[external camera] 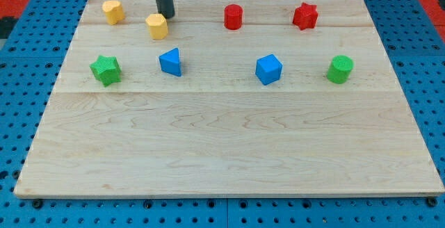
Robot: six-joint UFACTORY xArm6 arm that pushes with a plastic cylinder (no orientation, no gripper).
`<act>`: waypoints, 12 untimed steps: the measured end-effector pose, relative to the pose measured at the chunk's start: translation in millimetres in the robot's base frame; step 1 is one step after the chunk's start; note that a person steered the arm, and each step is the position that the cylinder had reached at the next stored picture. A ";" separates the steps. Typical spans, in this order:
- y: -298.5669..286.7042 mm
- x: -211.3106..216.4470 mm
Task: Push the yellow heart to the bottom left of the triangle
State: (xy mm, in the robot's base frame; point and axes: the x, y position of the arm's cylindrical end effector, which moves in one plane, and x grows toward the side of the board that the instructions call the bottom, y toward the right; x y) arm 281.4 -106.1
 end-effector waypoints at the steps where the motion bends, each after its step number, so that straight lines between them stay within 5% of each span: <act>1: -17.4 64.3; 3: 72.6 64.4; 7: -55.2 -89.8; 9: -196.5 -88.8; 10: -197.1 -88.8; 12: -103.4 -22.1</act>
State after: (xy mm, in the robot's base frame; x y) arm 259.3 -209.5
